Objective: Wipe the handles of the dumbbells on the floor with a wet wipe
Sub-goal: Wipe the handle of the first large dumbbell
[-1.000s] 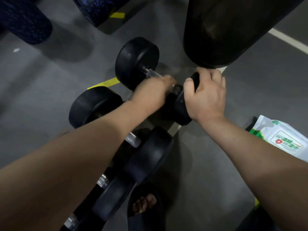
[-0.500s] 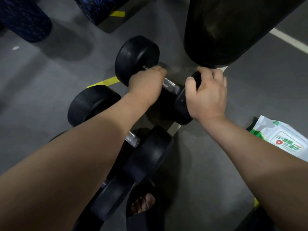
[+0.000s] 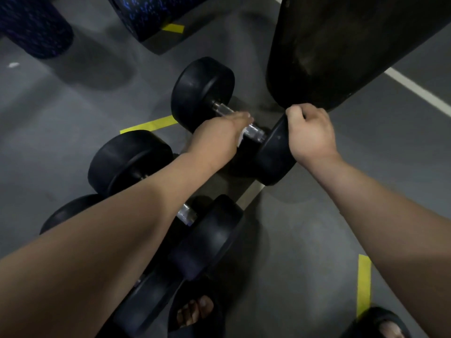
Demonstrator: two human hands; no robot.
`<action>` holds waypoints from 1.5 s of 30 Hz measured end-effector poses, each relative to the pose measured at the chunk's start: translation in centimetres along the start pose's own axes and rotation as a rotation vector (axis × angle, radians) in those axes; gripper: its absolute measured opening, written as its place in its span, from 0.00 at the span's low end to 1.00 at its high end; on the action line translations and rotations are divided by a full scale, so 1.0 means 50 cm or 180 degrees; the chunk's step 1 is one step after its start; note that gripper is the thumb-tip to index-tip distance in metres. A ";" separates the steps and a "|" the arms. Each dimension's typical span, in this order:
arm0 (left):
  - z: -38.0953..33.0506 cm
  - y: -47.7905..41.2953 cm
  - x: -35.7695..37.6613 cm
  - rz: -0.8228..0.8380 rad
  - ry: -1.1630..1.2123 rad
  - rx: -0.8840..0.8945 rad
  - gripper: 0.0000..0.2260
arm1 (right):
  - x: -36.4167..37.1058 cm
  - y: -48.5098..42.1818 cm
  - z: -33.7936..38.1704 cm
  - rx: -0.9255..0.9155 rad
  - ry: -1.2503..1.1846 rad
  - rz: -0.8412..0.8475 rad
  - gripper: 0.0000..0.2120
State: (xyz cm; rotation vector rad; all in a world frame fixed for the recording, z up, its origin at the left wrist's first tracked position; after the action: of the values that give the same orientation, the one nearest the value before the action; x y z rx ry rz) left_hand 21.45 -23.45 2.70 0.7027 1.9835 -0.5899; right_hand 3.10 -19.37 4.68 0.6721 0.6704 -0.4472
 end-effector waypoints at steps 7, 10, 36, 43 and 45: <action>0.007 -0.012 -0.010 -0.0460 -0.0009 -0.0168 0.24 | 0.003 0.083 0.014 -0.0945 0.0688 -0.0228 0.29; 0.005 -0.004 -0.007 -0.0591 0.0263 -0.0181 0.23 | -0.002 0.068 0.014 -0.0887 0.0667 -0.0342 0.29; -0.058 -0.040 -0.017 -0.0422 -0.0299 0.0366 0.12 | -0.026 0.026 0.024 -0.0710 0.0562 -0.0608 0.26; -0.049 -0.039 -0.010 -0.0553 -0.0360 0.0468 0.12 | -0.026 0.026 0.023 -0.0690 0.0544 -0.0682 0.25; -0.029 -0.041 -0.017 -0.0682 -0.0360 0.0365 0.10 | -0.025 0.026 0.024 -0.0682 0.0509 -0.0705 0.25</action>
State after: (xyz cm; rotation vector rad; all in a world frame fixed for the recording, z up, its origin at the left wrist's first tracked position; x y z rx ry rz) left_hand 19.54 -24.21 4.38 0.5163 1.9437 -0.8586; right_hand 3.46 -19.09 6.79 0.4348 0.9354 -0.5205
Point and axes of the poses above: each hand's wrist, its own y-axis away from the middle knuckle, its own x-axis out of the palm, z = x × y, the point moved 10 cm from there along -y, towards the middle knuckle, and after that the axes turned 13 degrees about x, right-handed, at the moved point
